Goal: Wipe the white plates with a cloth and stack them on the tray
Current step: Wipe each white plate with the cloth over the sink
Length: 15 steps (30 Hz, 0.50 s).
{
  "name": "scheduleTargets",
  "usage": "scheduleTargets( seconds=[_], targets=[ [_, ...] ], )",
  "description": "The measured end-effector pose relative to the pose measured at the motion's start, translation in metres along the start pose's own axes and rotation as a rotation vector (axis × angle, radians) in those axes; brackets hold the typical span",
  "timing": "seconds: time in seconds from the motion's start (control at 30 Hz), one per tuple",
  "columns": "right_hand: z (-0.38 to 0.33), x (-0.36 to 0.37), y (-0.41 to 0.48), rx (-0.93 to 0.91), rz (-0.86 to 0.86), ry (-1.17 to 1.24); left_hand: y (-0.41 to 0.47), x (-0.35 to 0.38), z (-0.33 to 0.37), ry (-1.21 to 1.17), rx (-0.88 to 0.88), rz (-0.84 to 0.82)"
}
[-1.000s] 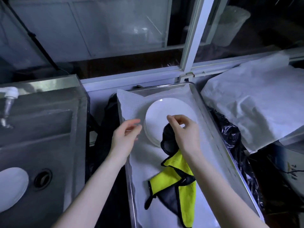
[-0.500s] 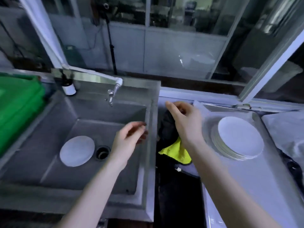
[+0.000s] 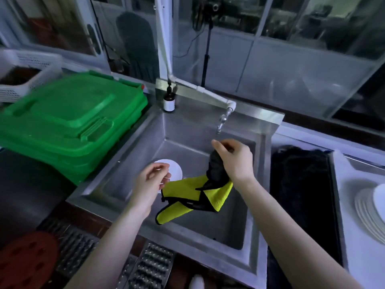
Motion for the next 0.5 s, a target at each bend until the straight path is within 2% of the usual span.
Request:
scheduleTargets(
  seconds=[0.23, 0.5],
  targets=[
    [0.013, 0.076, 0.039, 0.073, -0.176, 0.01, 0.056, -0.017, -0.033, 0.159, -0.047, 0.055],
    [0.06, 0.128, 0.095, 0.229, -0.242, -0.094, 0.134, -0.013, -0.097, 0.411, -0.108, -0.069]
  ],
)
Point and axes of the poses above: each hand's wrist, its own y-axis towards the middle knuckle, its own x-axis out of the palm, z = x × y, the point moved 7 cm from there along y, towards the middle knuckle, and after that the axes turned 7 degrees about x, right-handed, at the moved point
